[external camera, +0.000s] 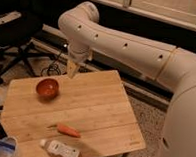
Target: Stand the bottle upright
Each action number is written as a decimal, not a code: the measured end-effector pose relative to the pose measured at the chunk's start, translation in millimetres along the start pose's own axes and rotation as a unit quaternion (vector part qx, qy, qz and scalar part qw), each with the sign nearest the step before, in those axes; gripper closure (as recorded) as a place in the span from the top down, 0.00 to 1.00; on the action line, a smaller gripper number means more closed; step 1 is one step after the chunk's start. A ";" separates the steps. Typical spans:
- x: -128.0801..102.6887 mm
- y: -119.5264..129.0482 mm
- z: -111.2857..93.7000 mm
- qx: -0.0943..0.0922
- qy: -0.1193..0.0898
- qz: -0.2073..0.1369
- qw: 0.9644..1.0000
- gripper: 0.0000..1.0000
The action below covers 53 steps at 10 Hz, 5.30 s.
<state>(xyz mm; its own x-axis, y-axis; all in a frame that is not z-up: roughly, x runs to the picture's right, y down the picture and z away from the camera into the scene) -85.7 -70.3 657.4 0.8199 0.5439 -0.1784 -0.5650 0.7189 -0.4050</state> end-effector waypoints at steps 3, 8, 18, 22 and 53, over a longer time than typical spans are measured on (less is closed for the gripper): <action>0.1 -0.1 0.0 0.000 0.000 0.000 1.000 0.80; 0.6 -0.5 0.1 0.000 0.000 0.001 1.000 0.80; 0.7 -0.4 1.2 -0.001 0.001 0.001 1.000 0.80; 0.8 -0.4 1.1 -0.001 0.001 0.001 1.000 0.80; 124.6 244.4 77.1 -0.196 -0.156 -0.165 0.954 0.80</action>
<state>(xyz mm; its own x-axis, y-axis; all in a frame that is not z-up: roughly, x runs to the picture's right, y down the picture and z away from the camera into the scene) -128.7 206.5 605.3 0.8452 0.4630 0.2672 -0.1537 0.6891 -0.7081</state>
